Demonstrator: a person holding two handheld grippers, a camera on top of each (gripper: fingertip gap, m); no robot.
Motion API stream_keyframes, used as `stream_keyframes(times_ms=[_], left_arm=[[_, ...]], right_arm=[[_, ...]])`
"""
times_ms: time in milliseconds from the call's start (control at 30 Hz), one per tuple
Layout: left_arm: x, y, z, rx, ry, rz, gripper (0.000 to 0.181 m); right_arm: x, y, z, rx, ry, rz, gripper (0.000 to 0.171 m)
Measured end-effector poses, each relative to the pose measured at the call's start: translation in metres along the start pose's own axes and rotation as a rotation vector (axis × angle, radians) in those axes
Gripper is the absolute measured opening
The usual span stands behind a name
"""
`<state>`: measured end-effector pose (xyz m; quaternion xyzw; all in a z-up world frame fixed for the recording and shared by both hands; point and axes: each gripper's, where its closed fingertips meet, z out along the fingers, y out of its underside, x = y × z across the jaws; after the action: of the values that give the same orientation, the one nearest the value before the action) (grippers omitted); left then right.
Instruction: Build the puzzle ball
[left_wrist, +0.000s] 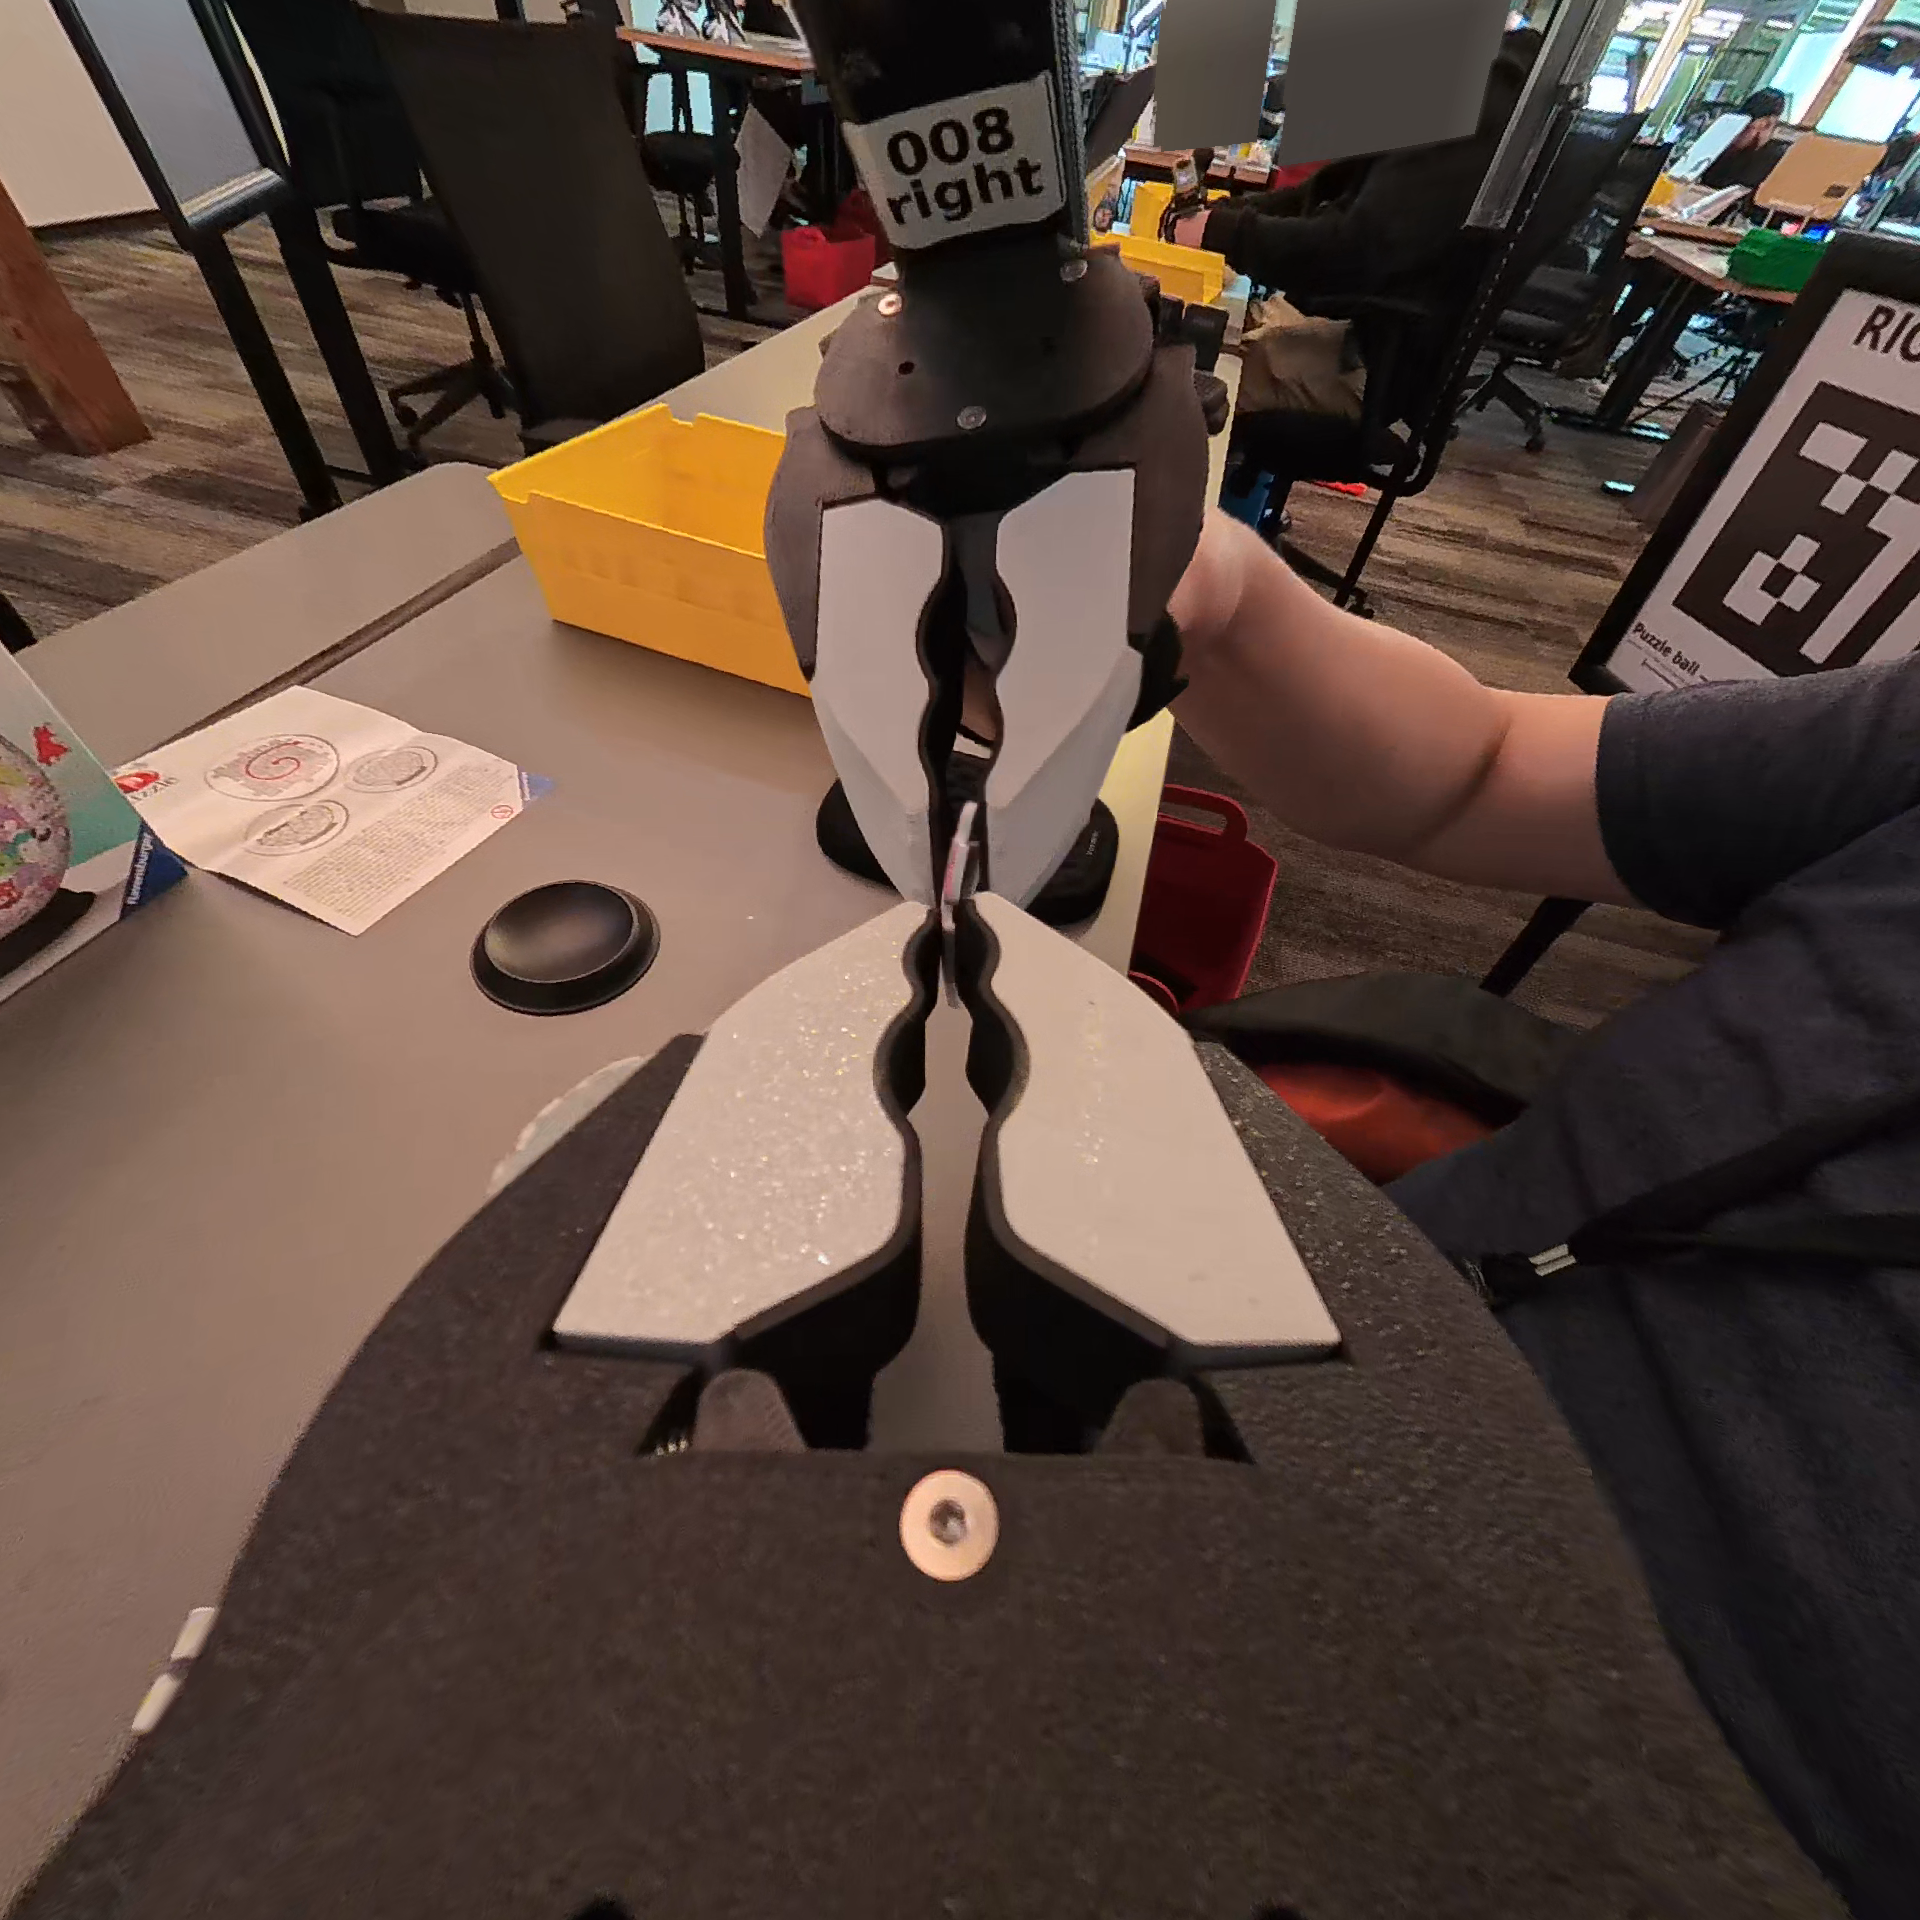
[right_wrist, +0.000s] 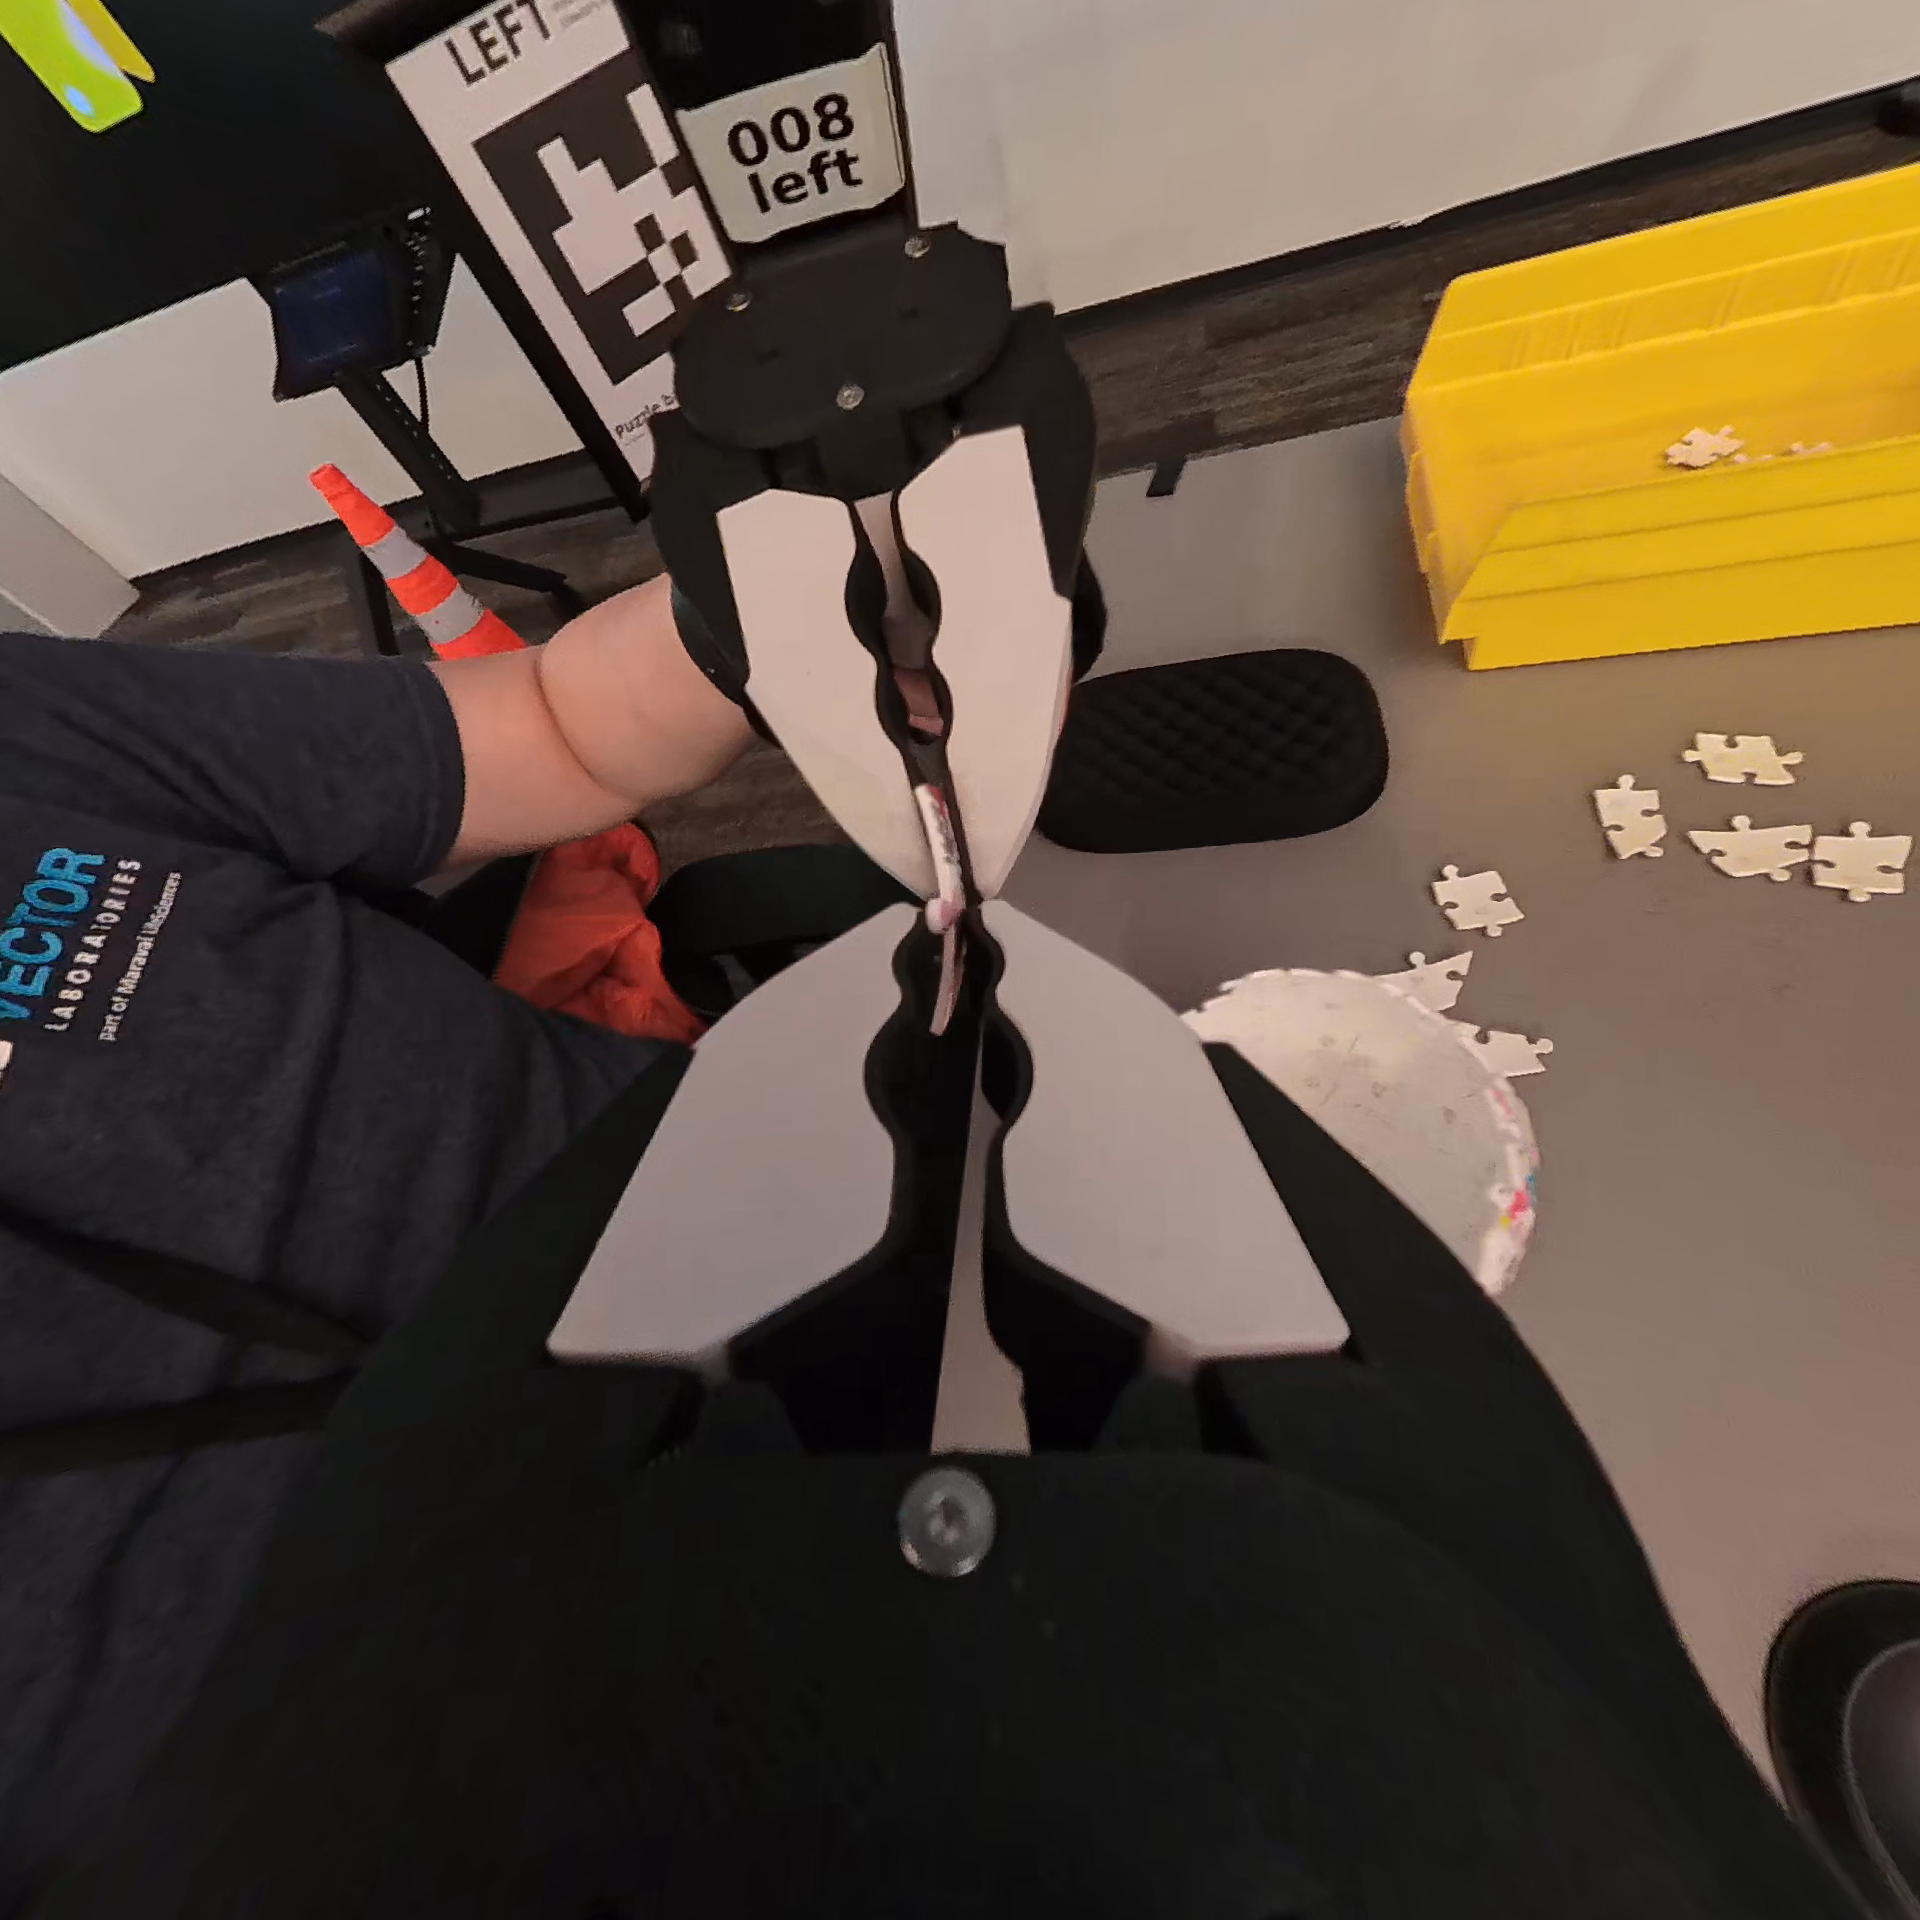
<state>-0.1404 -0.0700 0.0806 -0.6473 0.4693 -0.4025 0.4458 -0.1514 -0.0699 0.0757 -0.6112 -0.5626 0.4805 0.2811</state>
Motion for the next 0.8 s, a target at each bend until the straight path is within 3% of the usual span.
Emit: stream_keyframes(times_ms=[200, 400, 600, 667, 733, 800], left_arm=[[0.002, -0.006, -0.004, 0.059, -0.003, -0.059, 0.002], [-0.004, -0.009, -0.01, 0.157, 0.012, -0.131, 0.002], [-0.01, -0.006, -0.008, 0.232, 0.05, -0.191, 0.002], [-0.014, -0.005, -0.009, 0.258, 0.05, -0.202, 0.002], [-0.014, -0.006, -0.011, 0.293, 0.093, -0.238, 0.011], [-0.015, -0.002, -0.018, 0.323, 0.113, -0.273, 0.049]], right_arm=[[-0.004, 0.0, -0.007, 0.027, -0.022, 0.043, 0.027], [-0.001, -0.024, -0.024, 0.309, -0.01, 0.028, 0.021], [0.011, -0.012, -0.004, 0.228, -0.002, 0.064, 0.021], [0.012, -0.012, -0.002, 0.241, -0.033, 0.077, 0.006], [0.017, -0.012, -0.001, 0.248, -0.035, 0.1, 0.003], [0.024, -0.011, -0.001, 0.255, -0.039, 0.131, 0.003]])
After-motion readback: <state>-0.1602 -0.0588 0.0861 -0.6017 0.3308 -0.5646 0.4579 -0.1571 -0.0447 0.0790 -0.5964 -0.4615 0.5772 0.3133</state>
